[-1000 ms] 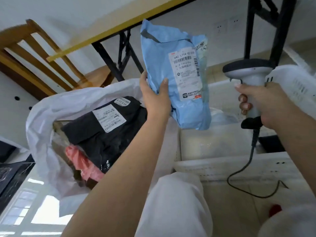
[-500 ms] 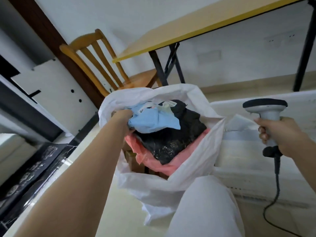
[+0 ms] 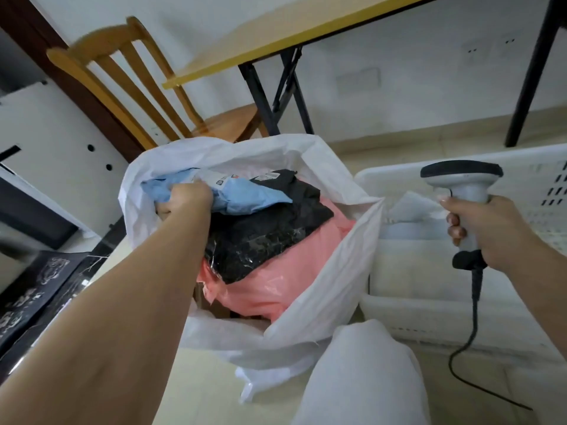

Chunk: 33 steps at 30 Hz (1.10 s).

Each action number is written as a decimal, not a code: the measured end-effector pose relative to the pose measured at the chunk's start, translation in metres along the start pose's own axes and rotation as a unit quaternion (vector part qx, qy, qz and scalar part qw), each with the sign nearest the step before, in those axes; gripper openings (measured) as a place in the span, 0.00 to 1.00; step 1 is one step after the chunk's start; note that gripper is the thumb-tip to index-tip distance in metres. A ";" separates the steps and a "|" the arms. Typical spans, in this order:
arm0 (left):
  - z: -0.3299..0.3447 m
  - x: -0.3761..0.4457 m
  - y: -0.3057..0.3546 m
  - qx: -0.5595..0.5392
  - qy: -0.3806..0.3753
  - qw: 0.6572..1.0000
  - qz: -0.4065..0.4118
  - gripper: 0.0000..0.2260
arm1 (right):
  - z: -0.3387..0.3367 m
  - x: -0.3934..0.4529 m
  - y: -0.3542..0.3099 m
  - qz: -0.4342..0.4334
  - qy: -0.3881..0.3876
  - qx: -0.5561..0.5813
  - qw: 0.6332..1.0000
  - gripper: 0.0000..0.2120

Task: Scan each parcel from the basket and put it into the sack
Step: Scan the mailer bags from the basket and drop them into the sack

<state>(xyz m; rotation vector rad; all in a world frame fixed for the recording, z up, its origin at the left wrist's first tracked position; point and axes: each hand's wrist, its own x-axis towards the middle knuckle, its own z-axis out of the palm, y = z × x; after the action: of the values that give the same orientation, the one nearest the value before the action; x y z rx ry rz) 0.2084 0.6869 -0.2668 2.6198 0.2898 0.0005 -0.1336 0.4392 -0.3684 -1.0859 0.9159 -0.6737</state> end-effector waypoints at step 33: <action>0.096 -0.094 0.088 0.409 -0.031 0.818 0.402 0.26 | -0.073 0.039 0.014 0.064 0.059 0.036 0.996 0.10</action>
<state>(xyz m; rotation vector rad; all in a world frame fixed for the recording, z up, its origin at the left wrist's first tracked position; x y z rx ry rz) 0.1401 0.5464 -0.3032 3.3373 -1.1006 0.0966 -0.1788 0.3789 -0.4057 -0.9234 1.0459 -0.6655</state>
